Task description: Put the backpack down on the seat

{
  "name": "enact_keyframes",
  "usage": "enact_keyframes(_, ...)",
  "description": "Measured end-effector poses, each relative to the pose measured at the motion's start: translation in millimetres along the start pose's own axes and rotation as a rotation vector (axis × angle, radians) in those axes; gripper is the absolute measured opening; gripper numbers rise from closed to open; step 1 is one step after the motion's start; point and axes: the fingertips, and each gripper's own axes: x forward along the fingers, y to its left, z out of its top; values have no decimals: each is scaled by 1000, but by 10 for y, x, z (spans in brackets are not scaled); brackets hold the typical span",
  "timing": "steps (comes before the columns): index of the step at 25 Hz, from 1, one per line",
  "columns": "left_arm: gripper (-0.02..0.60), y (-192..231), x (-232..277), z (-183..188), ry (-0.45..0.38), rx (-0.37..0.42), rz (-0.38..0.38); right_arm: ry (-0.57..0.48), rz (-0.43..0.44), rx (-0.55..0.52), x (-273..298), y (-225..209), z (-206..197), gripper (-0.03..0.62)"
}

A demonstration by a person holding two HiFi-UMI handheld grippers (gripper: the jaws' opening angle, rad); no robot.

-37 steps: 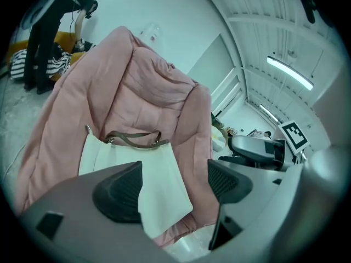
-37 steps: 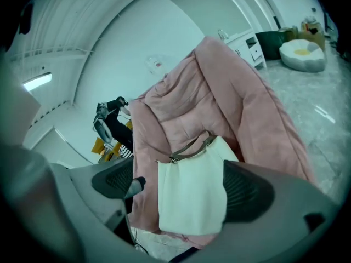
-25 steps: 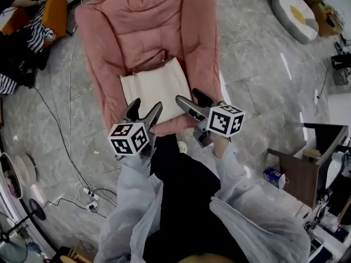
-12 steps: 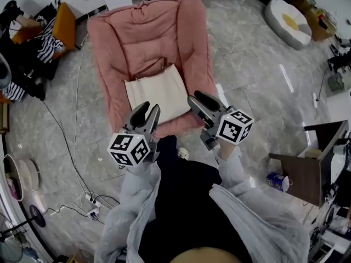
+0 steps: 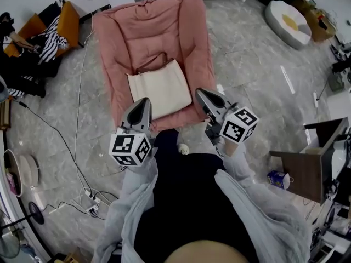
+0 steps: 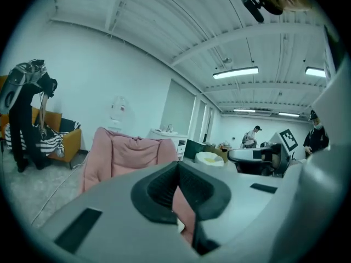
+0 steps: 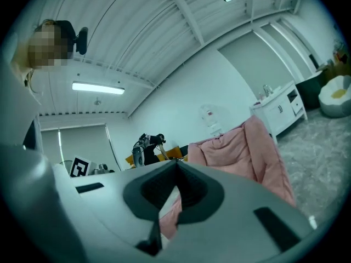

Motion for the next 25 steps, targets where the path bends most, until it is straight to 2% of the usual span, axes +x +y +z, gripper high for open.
enact_keyframes(5, 14, -11, -35, -164, 43, -33, 1, 10, -5, 10, -69, 11, -110, 8)
enact_keyframes(8, 14, -93, -43, -195, 43, -31, -21, 17, -32, 15, -107, -8, -127, 8)
enact_keyframes(15, 14, -161, -87, -310, 58, -48, -45, 36, -25, 50, -95, 16, -278, 8)
enact_keyframes(25, 14, -208, -101, -374, 63, -58, -40, 19, -8, 81, -113, 23, -307, 8)
